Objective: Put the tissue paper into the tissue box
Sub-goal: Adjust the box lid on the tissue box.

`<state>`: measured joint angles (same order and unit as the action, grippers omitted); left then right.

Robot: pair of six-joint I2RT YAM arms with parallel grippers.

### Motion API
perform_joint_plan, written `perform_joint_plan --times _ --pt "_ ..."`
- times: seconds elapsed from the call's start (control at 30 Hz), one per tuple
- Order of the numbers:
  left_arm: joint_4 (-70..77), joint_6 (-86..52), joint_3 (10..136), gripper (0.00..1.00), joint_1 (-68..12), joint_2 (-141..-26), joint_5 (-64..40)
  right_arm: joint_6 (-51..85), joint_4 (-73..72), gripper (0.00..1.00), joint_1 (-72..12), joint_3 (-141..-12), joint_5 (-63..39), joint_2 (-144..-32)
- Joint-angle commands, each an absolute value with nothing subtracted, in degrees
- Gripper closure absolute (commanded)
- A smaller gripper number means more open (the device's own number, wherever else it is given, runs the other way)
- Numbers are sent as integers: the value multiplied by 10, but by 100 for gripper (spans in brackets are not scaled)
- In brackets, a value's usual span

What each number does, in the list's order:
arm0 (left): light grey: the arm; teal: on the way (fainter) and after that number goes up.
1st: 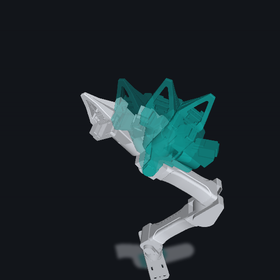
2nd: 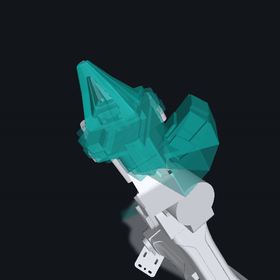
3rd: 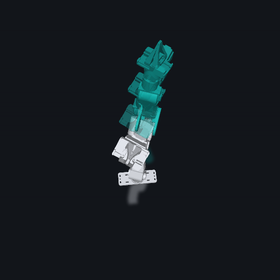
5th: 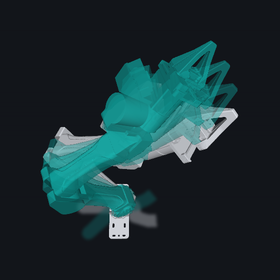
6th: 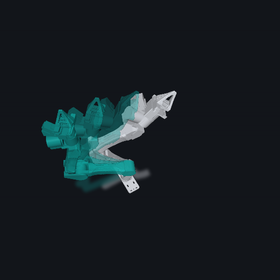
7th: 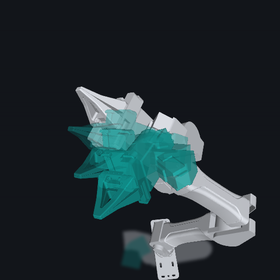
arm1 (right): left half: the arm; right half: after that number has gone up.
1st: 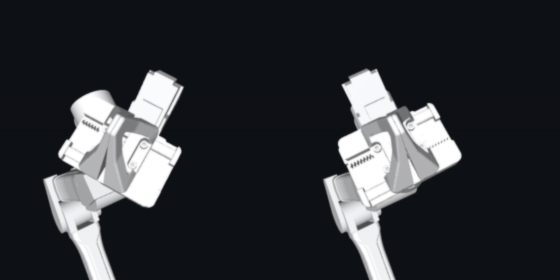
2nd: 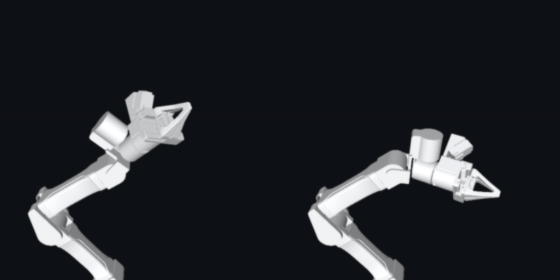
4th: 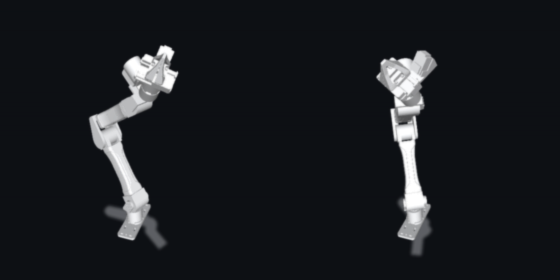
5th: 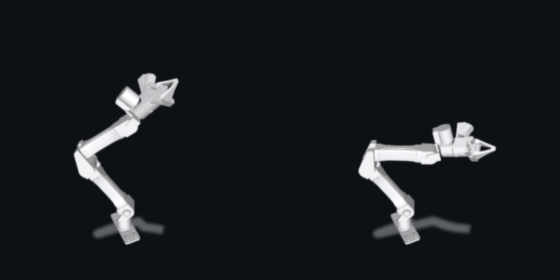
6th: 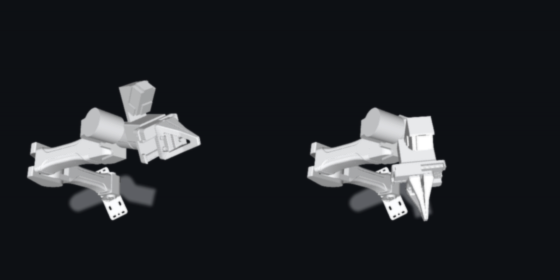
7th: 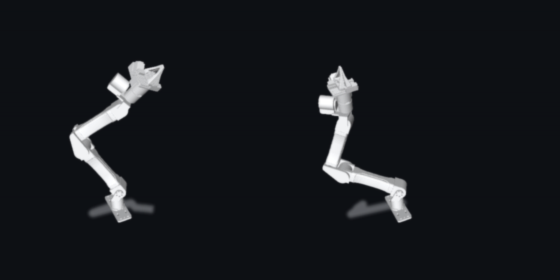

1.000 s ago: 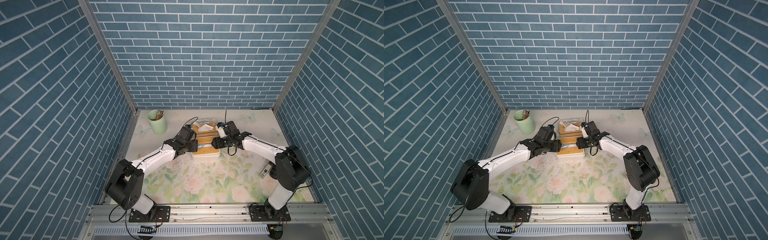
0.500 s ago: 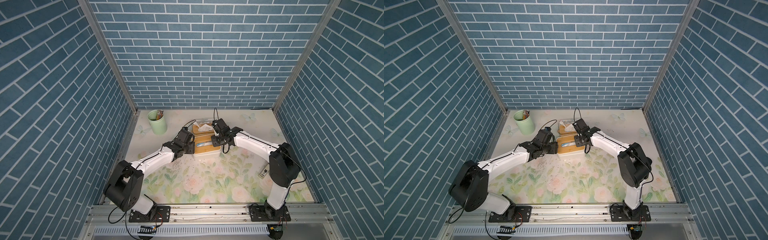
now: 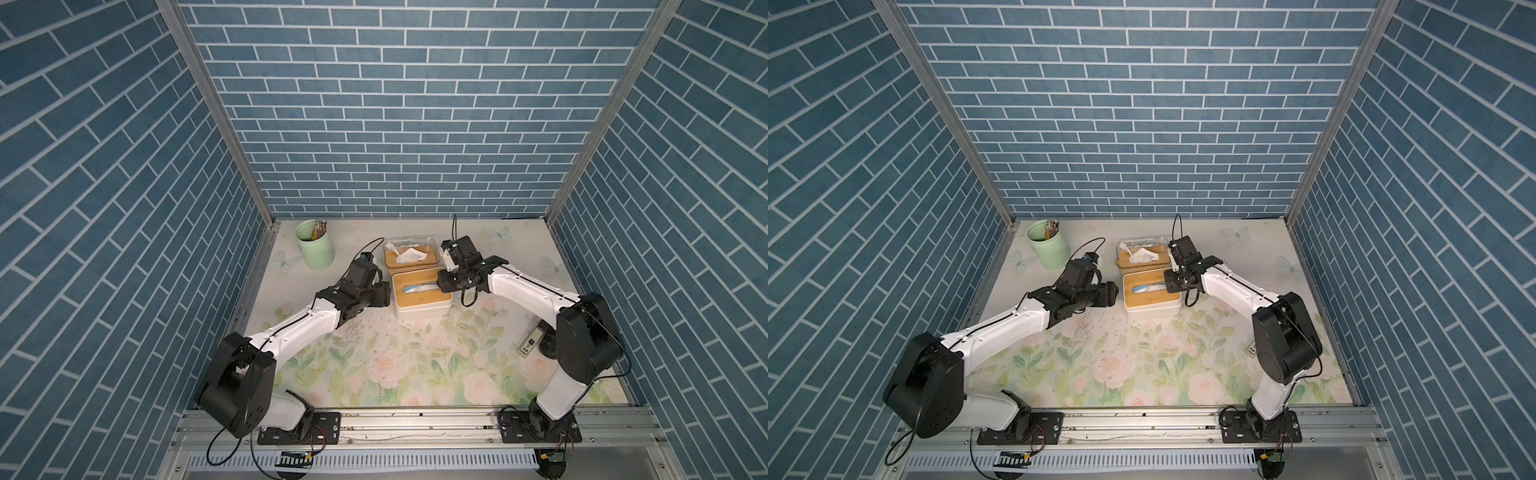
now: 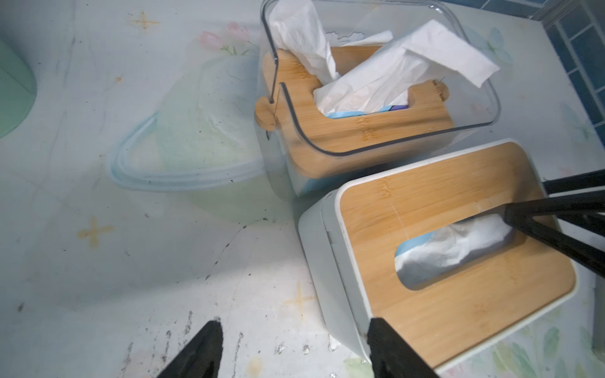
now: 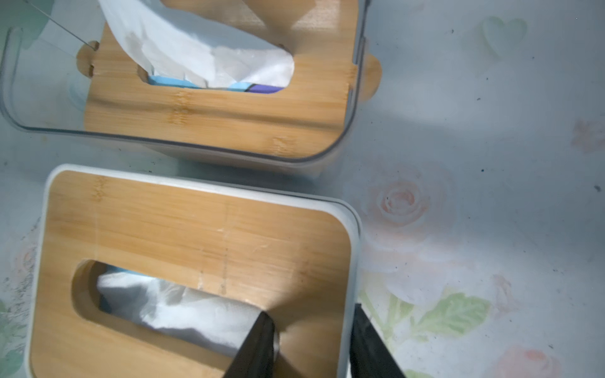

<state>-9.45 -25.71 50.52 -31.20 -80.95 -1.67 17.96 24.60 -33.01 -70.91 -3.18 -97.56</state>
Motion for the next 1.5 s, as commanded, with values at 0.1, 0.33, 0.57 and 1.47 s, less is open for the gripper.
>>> perform_joint_plan --times 0.1,0.33,0.57,1.47 --pt "-54 -273 498 22 -310 -794 -80 197 203 100 -304 -683 -124 -930" --pt "-83 -218 540 22 -360 -820 -26 187 207 100 -304 -667 -133 -915" --pt "-113 -90 591 24 -403 -870 58 109 270 89 -303 -685 -113 -928" --pt "-232 241 793 29 -391 -1081 -134 81 248 35 -250 -595 -153 -821"
